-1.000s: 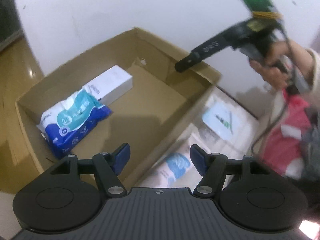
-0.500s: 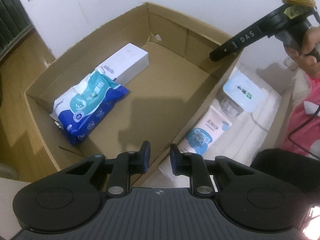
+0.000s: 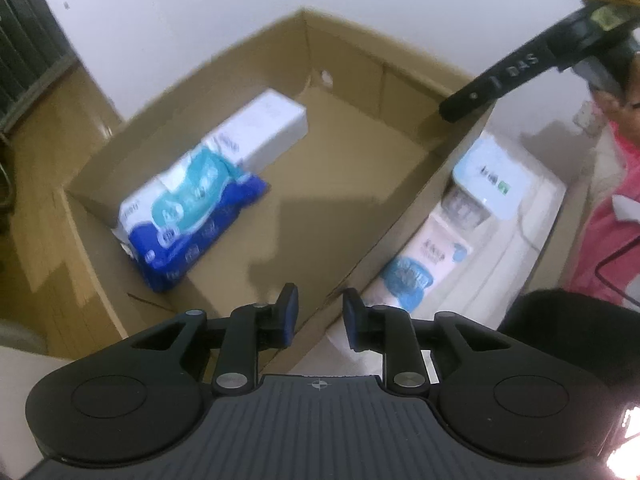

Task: Organize objects
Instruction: 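Withdraw both tools from the cardboard box back over the table, then move the left tool to the pink-and-white hand cream tube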

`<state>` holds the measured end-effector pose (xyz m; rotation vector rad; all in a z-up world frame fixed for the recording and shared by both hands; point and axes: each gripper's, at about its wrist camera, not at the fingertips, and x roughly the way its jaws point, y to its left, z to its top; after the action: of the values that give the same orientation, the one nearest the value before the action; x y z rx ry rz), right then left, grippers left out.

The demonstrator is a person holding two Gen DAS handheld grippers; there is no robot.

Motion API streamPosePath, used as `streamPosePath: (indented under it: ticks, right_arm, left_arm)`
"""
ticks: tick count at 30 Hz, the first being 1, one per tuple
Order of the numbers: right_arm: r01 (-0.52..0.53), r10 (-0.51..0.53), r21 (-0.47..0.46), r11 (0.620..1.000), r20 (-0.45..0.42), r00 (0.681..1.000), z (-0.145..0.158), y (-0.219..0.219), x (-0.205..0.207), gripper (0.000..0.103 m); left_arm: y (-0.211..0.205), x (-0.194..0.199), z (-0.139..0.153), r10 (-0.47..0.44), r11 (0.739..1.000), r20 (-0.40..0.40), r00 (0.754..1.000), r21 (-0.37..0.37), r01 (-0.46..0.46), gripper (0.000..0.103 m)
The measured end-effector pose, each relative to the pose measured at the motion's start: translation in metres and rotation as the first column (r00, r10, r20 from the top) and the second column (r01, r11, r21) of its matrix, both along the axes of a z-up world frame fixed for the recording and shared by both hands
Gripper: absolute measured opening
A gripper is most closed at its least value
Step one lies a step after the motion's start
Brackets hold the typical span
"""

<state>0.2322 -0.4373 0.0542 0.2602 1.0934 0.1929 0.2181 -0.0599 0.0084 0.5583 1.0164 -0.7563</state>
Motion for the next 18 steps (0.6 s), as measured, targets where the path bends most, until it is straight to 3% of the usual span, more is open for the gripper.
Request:
streamPosePath:
  ticks: [4, 5, 6, 8, 11, 15, 18]
  right_arm:
    - [0.026, -0.027, 0.016, 1.0, 0.083, 0.996, 0.018, -0.009, -0.014, 0.03]
    - [0.022, -0.024, 0.023, 1.0, 0.103, 0.994, 0.024, -0.012, -0.021, 0.031]
    - [0.02, -0.023, 0.029, 0.999, 0.12, 0.992, 0.029, -0.016, -0.028, 0.032]
    - [0.001, -0.006, 0.033, 0.999, 0.134, 0.991, 0.034, -0.021, -0.042, 0.032]
    - [-0.009, 0.003, 0.052, 0.999, 0.122, 0.993, 0.032, -0.03, -0.065, 0.032]
    - [-0.053, 0.049, 0.067, 0.996, 0.068, 0.997, 0.019, -0.028, -0.09, 0.032]
    - [-0.06, 0.059, 0.094, 0.994, 0.016, 0.998, 0.003, -0.022, -0.102, 0.032]
  left_arm:
    - [-0.002, -0.016, 0.034, -0.005, 0.993, 0.113, 0.994, -0.12, 0.019, 0.033]
    - [-0.002, -0.028, 0.042, -0.025, 0.988, 0.144, 0.989, -0.148, 0.046, 0.04]
    - [-0.002, -0.038, 0.047, -0.046, 0.982, 0.161, 0.986, -0.174, 0.074, 0.047]
    - [-0.002, -0.056, 0.048, -0.053, 0.976, 0.163, 0.985, -0.201, 0.086, 0.051]
    - [-0.001, -0.072, 0.028, -0.058, 0.978, 0.124, 0.991, -0.195, 0.081, 0.051]
    - [-0.01, -0.082, -0.015, -0.121, 0.989, 0.142, 0.982, -0.065, 0.131, 0.05]
    - [-0.022, -0.078, -0.034, -0.171, 0.984, 0.172, 0.97, -0.012, 0.176, 0.05]
